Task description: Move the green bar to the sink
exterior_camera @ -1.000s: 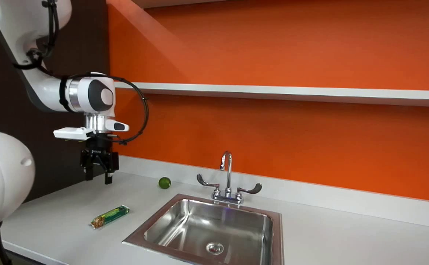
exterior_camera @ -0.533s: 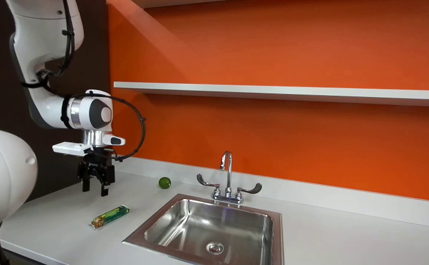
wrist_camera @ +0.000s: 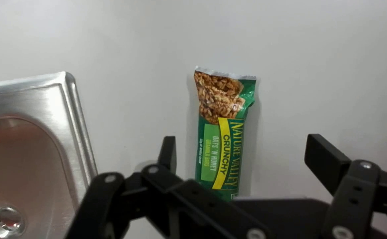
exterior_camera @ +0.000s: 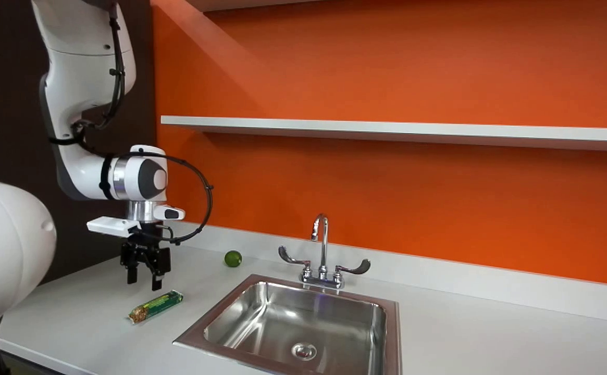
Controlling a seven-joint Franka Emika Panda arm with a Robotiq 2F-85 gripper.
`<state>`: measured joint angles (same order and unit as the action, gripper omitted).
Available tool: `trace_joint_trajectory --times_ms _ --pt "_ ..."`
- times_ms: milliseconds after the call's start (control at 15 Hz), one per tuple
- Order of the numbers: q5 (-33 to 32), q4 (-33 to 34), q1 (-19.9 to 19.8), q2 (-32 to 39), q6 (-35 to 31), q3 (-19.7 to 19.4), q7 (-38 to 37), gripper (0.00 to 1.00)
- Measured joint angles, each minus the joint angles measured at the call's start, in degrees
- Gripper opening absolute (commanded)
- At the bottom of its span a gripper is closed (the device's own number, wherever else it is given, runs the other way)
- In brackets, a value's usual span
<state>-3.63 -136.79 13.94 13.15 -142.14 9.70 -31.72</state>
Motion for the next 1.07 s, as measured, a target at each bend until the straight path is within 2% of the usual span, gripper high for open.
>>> trace_joint_trajectory --times_ms 467,1067 --pt "-0.12 1.70 1.15 3.64 -2.05 -2.84 -0.71 1.00" --pt "-0.08 2.59 1.69 6.51 -3.94 -4.63 -1.10 1.00"
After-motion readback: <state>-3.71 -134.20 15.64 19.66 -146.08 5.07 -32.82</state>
